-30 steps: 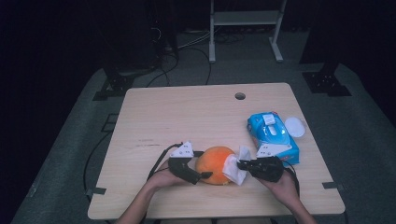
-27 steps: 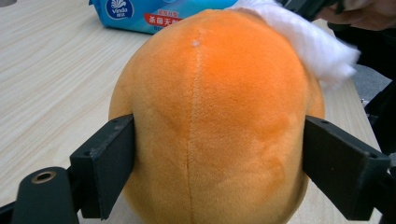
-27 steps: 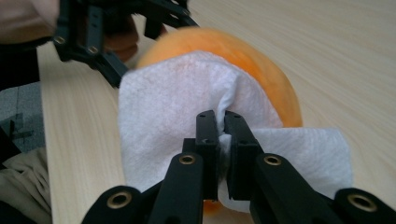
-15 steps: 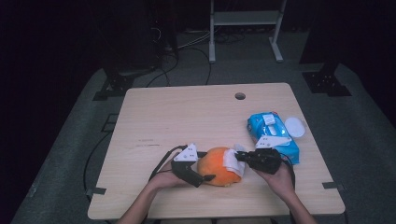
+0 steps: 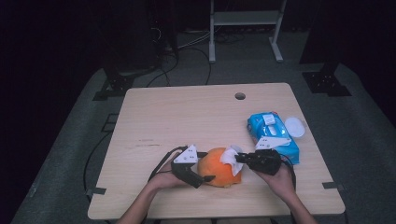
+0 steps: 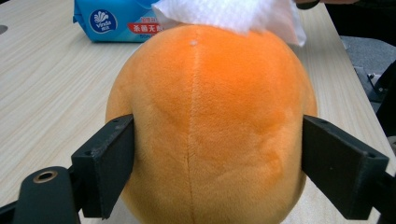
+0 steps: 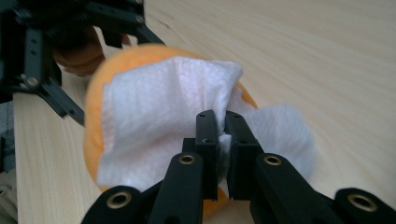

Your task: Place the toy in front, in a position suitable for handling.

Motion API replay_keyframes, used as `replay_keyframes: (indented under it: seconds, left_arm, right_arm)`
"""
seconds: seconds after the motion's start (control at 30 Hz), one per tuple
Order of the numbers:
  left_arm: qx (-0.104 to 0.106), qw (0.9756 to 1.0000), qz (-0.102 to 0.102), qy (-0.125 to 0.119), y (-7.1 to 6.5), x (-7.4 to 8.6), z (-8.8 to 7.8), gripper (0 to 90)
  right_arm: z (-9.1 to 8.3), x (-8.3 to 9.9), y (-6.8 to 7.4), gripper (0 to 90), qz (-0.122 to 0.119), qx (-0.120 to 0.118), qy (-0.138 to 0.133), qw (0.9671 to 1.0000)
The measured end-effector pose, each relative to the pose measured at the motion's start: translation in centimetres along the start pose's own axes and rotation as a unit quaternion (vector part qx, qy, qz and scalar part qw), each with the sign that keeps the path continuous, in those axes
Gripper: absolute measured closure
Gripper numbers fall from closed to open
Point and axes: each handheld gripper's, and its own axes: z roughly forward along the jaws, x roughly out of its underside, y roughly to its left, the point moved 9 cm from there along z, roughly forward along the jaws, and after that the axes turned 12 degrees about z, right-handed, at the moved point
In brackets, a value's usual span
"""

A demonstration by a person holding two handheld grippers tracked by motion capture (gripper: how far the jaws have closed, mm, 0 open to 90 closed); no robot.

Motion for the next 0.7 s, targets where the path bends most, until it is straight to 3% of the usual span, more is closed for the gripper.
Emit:
replay_keyframes:
  seconds: [0.07, 0.13, 0.23, 0.33, 0.4, 0.5, 0.63, 0.7]
  left_arm:
    - [0.0, 1.0, 0.006, 0.003, -0.1, -0.2, 0.1, 14.5]
    - [0.0, 0.9999, 0.012, 0.007, -0.1, -0.3, 0.2, 14.5]
    - [0.0, 0.9997, 0.022, 0.009, -0.3, -0.5, 0.4, 14.4]
    - [-0.001, 0.9996, 0.024, 0.012, -0.4, -0.6, 0.4, 13.5]
    - [-0.001, 0.9998, 0.015, 0.01, -0.2, -0.6, 0.2, 10.8]
    - [-0.003, 0.9998, -0.022, -0.002, 0.4, -0.8, -0.3, 8.2]
    - [0.001, 0.9967, -0.081, -0.01, 1.2, -0.4, -0.6, 6.4]
    - [0.021, 0.9954, -0.093, -0.01, 1.0, -0.2, -0.3, 9.6]
  right_arm:
    - [-0.1, 0.7, -0.5, 84.3, 0.01, 0.0, 0.006, 0.9999]
    - [-0.3, 0.5, -0.2, 84.4, 0.003, 0.004, 0.005, 1.0]
    - [-0.4, -0.7, 1.5, 84.4, -0.012, -0.014, -0.012, 0.9998]
    - [0.1, -1.5, 3.5, 84.2, -0.044, -0.029, -0.014, 0.9985]
    - [0.5, -1.3, 3.8, 84.2, -0.057, -0.018, -0.003, 0.9982]
    - [0.5, -0.9, 3.2, 84.3, -0.045, -0.025, -0.002, 0.9986]
    - [-0.4, -0.4, 1.9, 84.2, -0.028, -0.022, -0.005, 0.9994]
    - [-0.6, -0.3, 1.6, 84.2, -0.023, -0.021, -0.006, 0.9995]
